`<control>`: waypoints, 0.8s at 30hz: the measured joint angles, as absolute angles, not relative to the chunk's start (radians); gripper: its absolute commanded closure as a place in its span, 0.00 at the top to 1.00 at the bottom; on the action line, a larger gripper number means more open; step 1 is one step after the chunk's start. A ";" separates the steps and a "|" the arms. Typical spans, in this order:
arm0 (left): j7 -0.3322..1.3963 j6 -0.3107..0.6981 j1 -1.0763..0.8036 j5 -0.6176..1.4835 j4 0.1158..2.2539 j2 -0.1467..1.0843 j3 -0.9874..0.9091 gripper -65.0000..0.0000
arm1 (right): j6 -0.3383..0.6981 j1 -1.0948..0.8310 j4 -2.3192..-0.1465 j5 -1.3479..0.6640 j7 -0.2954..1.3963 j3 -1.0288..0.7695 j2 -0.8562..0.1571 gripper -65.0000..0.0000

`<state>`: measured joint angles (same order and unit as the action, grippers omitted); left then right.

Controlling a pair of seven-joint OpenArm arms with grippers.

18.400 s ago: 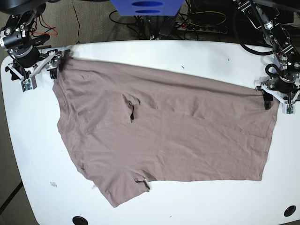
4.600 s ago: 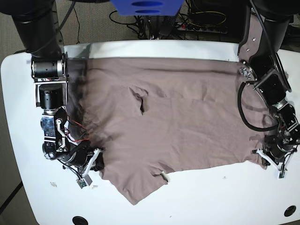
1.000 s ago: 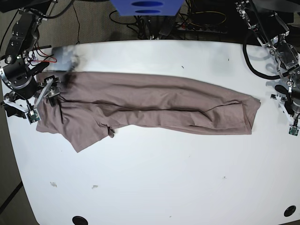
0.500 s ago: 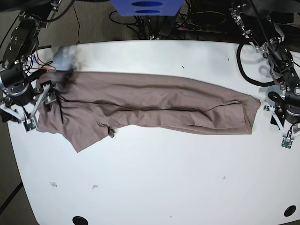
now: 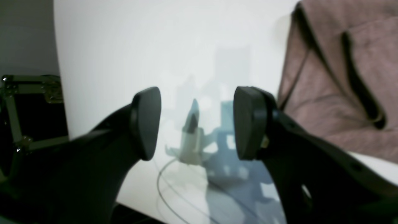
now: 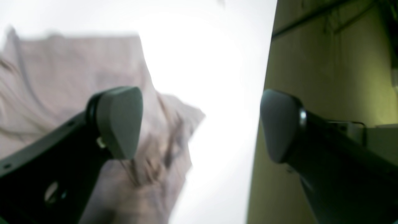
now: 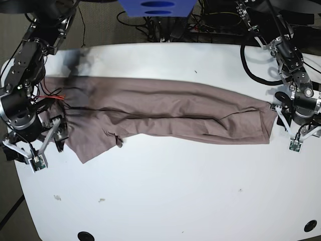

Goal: Fold the T-shirt properly
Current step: 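Release the folded shirt and raise both grippers, then grasp the loose sleeve end with the right gripper and tuck it inward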

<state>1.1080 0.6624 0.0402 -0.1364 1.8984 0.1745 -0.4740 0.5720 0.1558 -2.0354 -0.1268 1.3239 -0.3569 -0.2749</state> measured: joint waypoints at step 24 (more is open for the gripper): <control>1.108 0.662 0.034 -0.138 1.898 0.181 -0.474 0.55 | 0.570 0.328 -1.424 -0.140 1.106 -0.222 -0.229 0.86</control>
